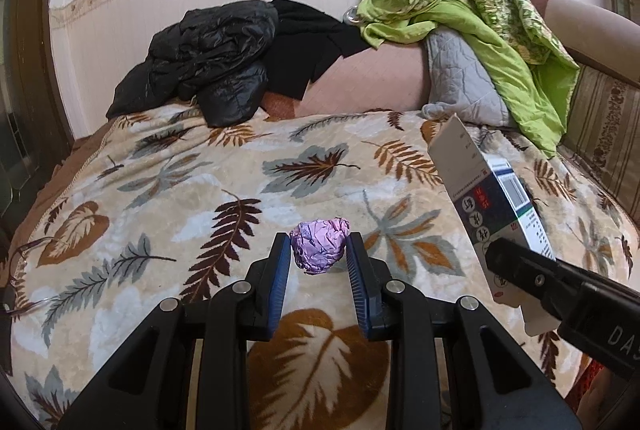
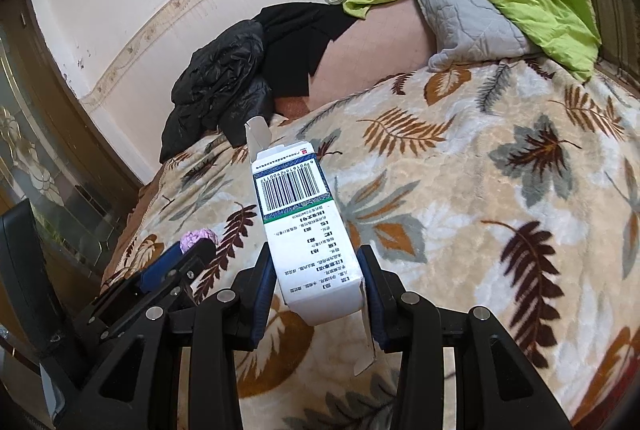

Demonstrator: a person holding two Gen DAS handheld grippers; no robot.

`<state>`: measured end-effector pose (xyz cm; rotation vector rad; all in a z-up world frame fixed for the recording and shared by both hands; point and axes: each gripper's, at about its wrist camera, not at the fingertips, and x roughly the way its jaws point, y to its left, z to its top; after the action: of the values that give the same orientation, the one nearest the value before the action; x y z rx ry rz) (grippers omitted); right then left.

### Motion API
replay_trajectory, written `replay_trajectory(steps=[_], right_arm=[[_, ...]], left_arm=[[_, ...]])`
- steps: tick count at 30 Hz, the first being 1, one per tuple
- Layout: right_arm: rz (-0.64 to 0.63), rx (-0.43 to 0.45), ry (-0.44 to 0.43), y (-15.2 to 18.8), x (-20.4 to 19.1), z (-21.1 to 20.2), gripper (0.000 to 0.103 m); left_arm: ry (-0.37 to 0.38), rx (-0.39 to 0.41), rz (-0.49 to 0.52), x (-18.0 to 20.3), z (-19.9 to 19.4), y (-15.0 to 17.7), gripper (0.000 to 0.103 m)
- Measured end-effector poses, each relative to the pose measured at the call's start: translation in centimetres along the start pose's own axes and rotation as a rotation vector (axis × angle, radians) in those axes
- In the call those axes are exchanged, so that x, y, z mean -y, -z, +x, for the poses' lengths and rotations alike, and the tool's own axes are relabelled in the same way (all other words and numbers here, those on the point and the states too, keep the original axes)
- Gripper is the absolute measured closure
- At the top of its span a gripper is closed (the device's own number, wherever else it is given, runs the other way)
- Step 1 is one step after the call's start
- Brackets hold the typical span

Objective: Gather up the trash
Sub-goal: 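Grasp and lift the white medicine box with the right gripper while the left holds the wrapper, then carry the wrapper and white box over the red basket with both grippers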

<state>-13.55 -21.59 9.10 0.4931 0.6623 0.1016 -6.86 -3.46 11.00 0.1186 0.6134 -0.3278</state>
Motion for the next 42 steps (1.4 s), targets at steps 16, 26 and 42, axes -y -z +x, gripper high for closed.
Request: replay_trajectory(steps=[16,26,42], right_arm=[[0.037,0.035,-0.021,3.0,1.8,-6.2,0.06],[0.093,0.047,-0.071,4.4,3.9,-11.7,0.06],[0.255,0.09,-0.075,7.0,12.4,-22.5,0.06]], left_arm=[[-0.04,0.044,0.077,2.8,-3.9,2.2,0.075],[0.087,0.038,0.067,5.0,-8.3,4.1,0.075],[0.369,0.003,0.178,14.1,-14.4,6.0,0.075]])
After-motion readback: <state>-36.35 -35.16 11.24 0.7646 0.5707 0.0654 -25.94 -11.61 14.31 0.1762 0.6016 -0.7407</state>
